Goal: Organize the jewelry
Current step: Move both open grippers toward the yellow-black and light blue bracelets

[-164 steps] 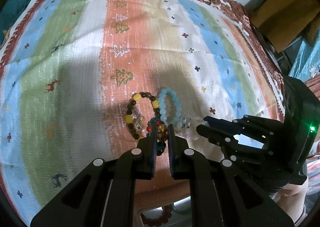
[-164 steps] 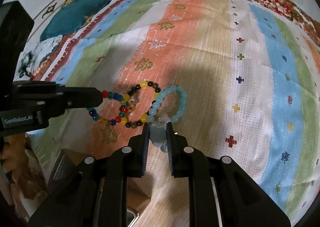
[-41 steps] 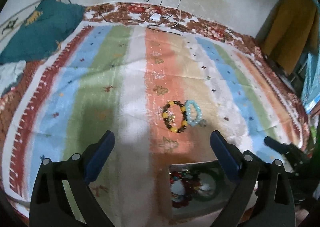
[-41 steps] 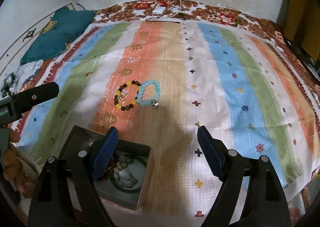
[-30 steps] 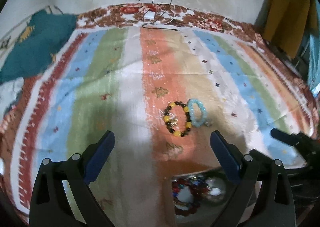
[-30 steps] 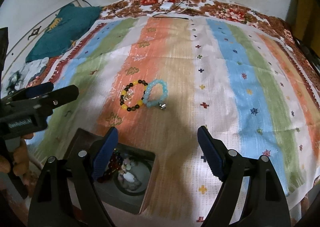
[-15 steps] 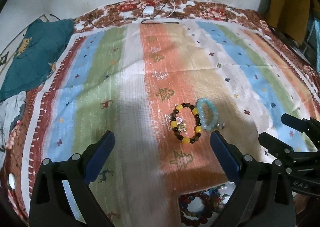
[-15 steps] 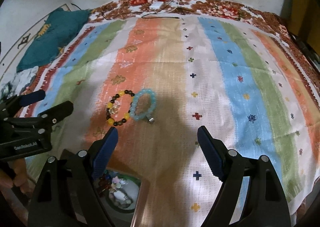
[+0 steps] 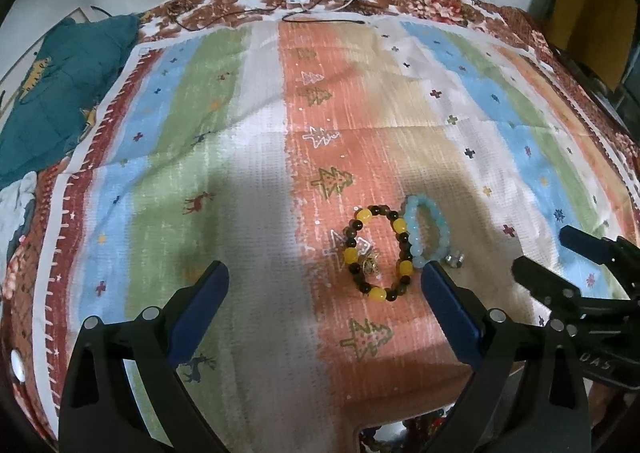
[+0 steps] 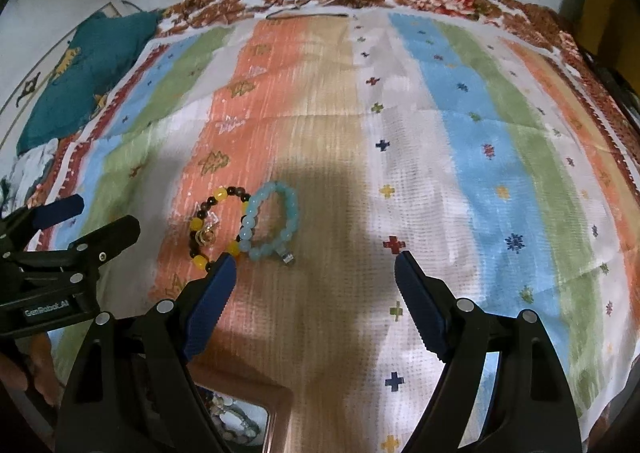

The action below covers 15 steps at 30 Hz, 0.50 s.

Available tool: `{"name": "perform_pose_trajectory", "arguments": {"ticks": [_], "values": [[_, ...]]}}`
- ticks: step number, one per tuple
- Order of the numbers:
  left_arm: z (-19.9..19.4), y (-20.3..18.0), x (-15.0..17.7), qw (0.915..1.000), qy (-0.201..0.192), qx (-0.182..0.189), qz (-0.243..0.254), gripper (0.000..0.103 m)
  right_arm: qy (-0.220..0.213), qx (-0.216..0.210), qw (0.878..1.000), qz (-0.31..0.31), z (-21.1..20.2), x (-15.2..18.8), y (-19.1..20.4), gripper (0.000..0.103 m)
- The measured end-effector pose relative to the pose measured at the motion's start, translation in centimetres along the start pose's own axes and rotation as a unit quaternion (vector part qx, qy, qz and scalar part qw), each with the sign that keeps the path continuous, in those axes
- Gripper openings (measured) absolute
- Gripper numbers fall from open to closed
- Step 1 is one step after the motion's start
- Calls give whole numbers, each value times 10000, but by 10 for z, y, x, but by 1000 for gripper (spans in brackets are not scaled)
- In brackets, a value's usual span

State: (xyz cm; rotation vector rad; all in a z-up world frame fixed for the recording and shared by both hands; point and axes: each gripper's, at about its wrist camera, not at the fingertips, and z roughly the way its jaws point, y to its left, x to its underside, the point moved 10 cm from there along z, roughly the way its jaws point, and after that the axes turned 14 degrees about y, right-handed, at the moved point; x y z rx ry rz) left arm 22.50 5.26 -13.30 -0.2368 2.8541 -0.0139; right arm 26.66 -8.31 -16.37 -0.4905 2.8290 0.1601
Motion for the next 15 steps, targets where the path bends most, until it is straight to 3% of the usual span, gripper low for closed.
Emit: {"name": "perform_pose_trajectory", "arguments": {"ticks": [15], "values": [[32,2,-18,9990,425,152,-19,95,199,60,9998,41,27,-21,-6,81]]}}
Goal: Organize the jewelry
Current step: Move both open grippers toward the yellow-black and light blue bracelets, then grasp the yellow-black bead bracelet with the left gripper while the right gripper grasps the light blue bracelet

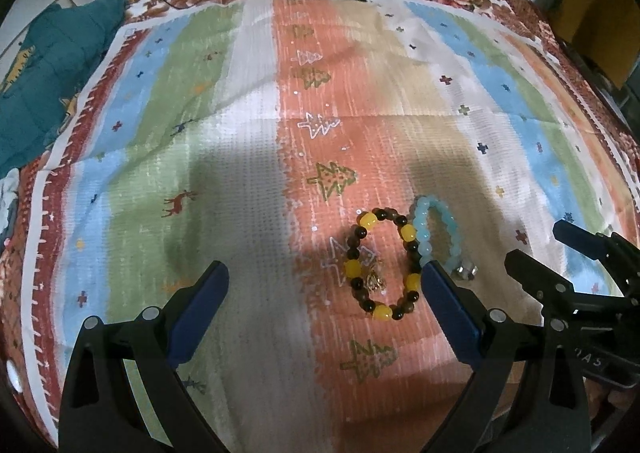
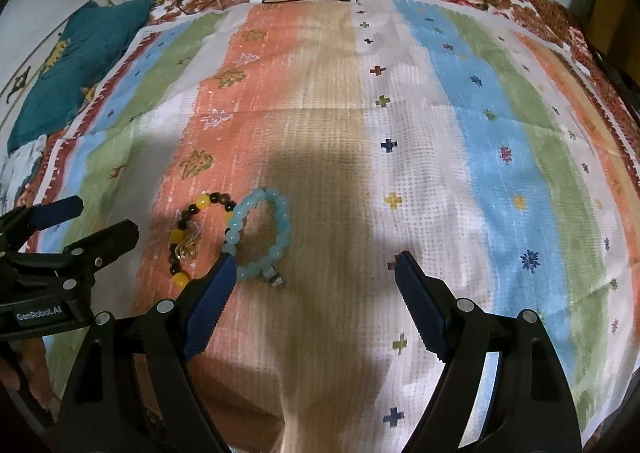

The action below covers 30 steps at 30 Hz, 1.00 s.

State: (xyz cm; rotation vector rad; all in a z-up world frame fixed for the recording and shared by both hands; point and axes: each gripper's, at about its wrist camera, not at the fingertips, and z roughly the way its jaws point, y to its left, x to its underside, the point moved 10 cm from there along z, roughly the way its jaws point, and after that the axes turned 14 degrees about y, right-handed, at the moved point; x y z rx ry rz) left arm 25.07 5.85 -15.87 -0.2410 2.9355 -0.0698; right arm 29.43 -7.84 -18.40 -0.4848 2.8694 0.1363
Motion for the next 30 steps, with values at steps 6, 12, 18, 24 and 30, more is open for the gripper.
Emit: {"name": "perform_pose_trajectory", "arguments": {"ticks": [6,12,18,24,30], "values": [[14,1,-6,9999,159,30,10,94,76,-79,9999,10,13,-7,0,81],[26,3,-13,9995,301,119,-45,89,138,-101,9999,-11,22,-10,1,81],[37,-1,-15,9990,433,132,29,80,206,-136,9997,48,34,-15,-2,76],[50,0,-17,9984,570,39,34,74,374,-221,9989,158,49,-18,-4,66],[58,-3,-18,9976,681,84,88,67,402,-315,9985,170,55,-22,0,66]]}}
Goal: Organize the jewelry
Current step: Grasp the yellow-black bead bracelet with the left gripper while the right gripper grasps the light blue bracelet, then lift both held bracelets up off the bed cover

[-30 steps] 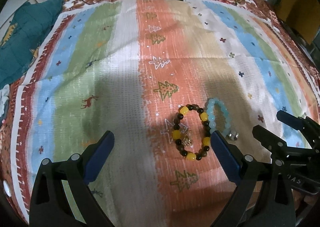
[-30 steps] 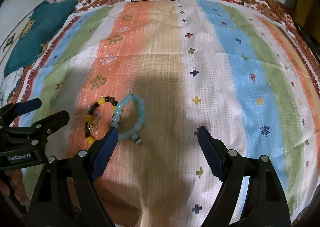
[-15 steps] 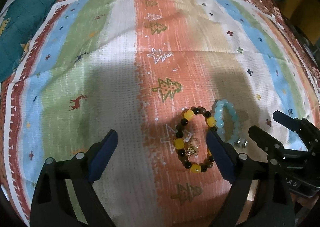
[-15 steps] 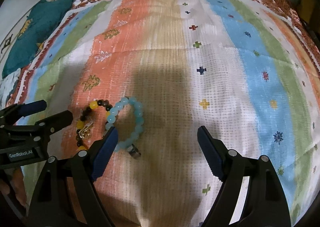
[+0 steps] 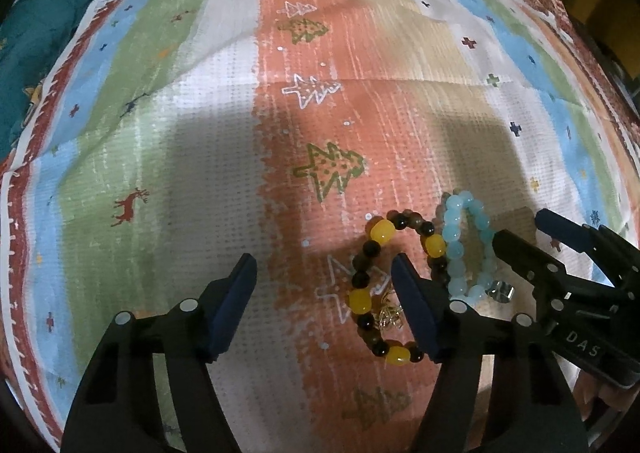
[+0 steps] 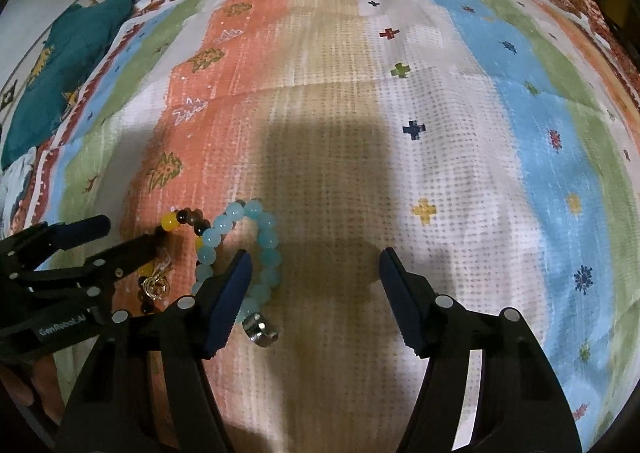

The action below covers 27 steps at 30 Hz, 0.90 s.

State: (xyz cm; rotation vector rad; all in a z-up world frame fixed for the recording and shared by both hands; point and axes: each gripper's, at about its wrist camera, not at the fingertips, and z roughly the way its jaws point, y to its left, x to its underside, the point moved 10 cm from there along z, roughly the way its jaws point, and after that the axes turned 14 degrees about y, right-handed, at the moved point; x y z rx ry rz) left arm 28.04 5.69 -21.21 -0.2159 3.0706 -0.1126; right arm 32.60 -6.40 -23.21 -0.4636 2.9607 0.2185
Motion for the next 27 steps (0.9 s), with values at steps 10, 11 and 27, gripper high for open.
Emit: {"name": "perform_pose_trajectory", "arguments": {"ticks": [10,11,27], "values": [[9,0,-2,9998,52,-196,66,56,56,230,9996,-120,9,-1,1,60],[10,0,-2,9996,46,-246,97,54,60,282,9995,-151,9,0,2,59],[3,1,2,9997,-31,-178,143,9,19,463,9987,-205,8,-1,-6,12]]}}
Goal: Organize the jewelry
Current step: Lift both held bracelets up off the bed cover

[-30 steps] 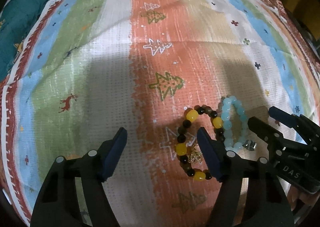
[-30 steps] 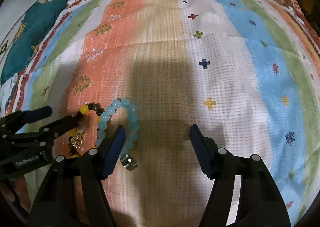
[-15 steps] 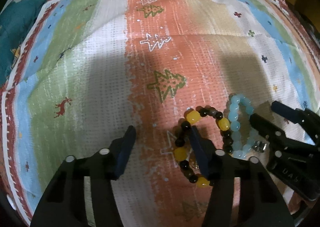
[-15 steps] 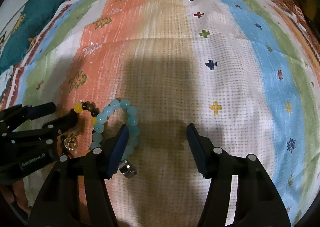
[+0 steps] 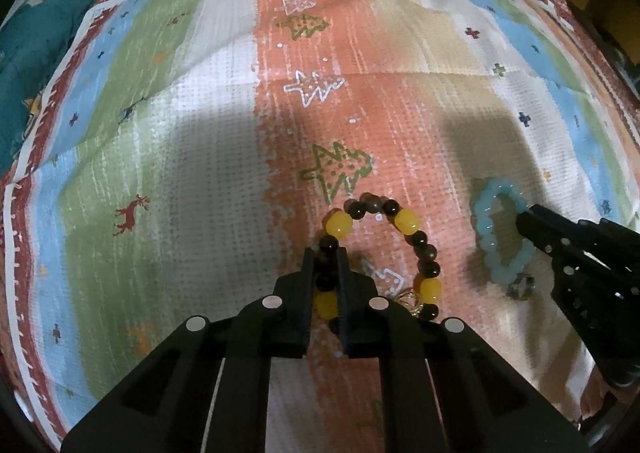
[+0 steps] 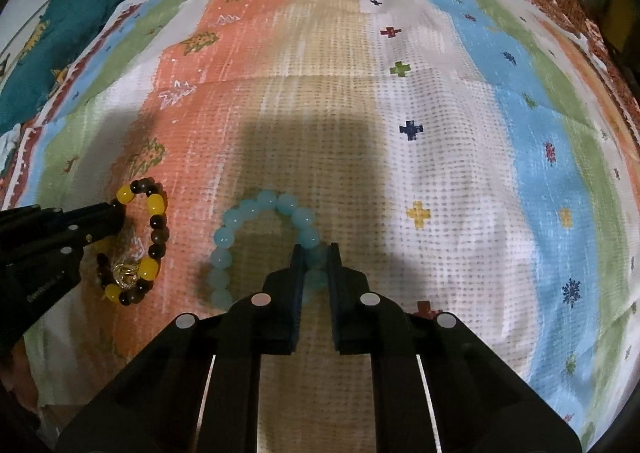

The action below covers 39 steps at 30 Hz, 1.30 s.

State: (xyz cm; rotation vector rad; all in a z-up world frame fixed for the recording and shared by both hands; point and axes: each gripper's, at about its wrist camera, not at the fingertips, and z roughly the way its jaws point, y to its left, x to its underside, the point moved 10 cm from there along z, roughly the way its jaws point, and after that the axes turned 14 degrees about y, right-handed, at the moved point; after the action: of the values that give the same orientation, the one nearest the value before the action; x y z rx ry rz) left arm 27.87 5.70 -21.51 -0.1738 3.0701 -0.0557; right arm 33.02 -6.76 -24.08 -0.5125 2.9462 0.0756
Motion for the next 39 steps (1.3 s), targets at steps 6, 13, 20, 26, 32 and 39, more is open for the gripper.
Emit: {"name": "perform_pose_trajectory", "arguments": {"ticks": [6,13,20,26,32,39], "values": [[-18,-6,-1,9997,-182,152,41,9,-24,-3,10000,-38,-5,5,2,12],[-35,-13,2,9990,-349,261,101,9,-179,-40,9997,-151,-23,9,7,12],[-53,-22,5,9976,-522,412,174,9,-342,-170,9990,-235,-42,9,13,12],[-68,-30,9,9961,-675,494,263,9,-503,-258,9979,-318,-60,10,20,12],[-78,-37,14,9951,-777,505,342,9,-590,-265,9971,-398,-69,13,24,12],[-87,-39,20,9943,-860,534,337,9,-661,-186,9967,-432,-78,19,23,12]]}}
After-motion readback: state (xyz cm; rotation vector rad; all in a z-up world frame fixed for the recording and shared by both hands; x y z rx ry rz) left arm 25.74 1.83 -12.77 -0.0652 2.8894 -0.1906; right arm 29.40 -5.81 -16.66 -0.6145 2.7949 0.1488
